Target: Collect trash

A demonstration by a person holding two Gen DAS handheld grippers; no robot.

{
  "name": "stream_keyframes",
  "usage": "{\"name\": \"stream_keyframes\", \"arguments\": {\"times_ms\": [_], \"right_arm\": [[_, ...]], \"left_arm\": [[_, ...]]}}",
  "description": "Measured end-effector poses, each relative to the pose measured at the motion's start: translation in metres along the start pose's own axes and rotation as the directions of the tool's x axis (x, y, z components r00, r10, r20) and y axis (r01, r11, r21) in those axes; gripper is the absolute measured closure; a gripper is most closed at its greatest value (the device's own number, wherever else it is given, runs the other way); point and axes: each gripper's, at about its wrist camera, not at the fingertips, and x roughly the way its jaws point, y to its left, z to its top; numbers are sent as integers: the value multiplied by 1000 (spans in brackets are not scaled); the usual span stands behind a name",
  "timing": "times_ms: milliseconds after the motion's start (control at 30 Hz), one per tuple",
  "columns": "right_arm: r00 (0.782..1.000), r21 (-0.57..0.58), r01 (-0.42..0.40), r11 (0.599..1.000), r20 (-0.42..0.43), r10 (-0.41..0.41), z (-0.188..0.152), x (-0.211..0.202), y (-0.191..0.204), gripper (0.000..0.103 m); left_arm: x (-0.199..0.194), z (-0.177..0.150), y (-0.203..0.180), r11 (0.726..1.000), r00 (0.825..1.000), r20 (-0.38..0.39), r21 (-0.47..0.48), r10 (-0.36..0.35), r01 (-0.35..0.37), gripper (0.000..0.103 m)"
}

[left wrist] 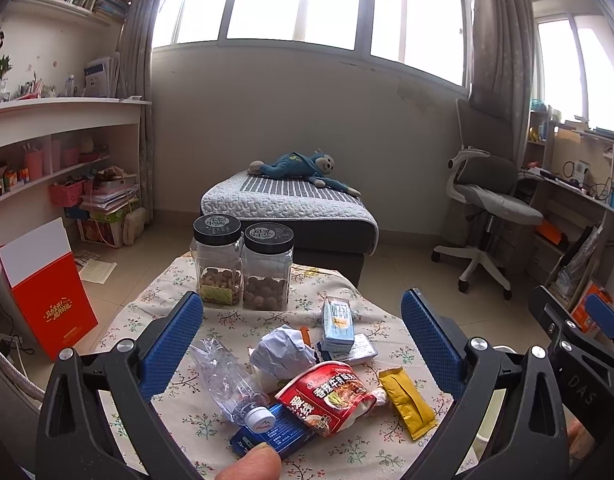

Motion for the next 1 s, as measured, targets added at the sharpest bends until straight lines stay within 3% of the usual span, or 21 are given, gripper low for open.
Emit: {"name": "stream_keyframes", "arguments": {"times_ms": [1000], "right_arm": [[1000, -14, 1, 1000, 20, -1, 1, -2, 2, 7]], "left_arm": [[-4, 3, 0, 1000, 1000, 12, 6, -20, 20, 6]]}}
